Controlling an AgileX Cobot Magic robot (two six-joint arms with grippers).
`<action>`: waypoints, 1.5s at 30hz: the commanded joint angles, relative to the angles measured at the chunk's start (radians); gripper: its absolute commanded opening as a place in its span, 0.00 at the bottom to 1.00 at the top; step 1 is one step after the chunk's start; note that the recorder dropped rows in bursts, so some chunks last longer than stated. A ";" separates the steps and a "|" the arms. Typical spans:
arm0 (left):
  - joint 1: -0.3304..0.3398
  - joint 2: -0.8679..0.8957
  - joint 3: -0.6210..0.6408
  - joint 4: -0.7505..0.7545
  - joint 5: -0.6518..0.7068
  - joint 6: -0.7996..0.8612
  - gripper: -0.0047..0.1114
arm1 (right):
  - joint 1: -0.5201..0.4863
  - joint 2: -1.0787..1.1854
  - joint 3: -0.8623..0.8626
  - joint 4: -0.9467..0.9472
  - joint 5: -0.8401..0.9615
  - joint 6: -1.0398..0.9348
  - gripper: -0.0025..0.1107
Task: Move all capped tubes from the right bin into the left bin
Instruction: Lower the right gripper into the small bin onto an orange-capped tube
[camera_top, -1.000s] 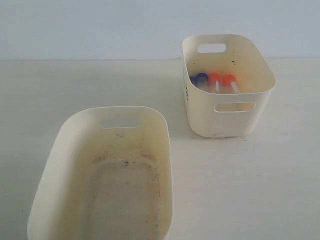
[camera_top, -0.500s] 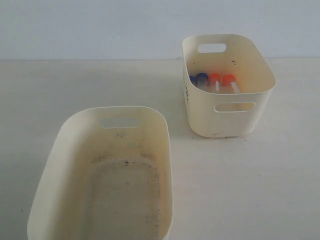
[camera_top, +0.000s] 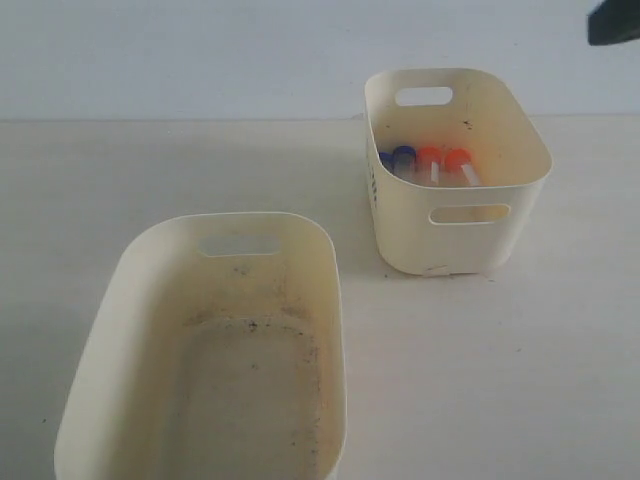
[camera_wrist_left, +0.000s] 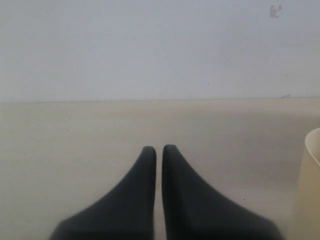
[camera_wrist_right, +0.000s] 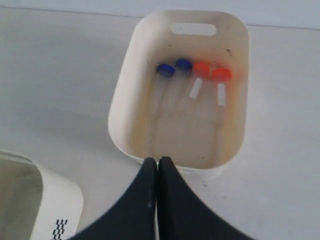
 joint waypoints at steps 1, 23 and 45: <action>-0.007 0.004 -0.004 -0.003 -0.009 -0.004 0.08 | 0.098 0.206 -0.179 -0.077 0.071 0.123 0.02; -0.007 0.004 -0.004 -0.003 -0.009 -0.004 0.08 | 0.113 1.017 -0.940 -0.228 0.350 0.299 0.02; -0.007 0.004 -0.004 -0.003 -0.009 -0.004 0.08 | 0.113 1.120 -0.942 -0.305 0.302 0.405 0.20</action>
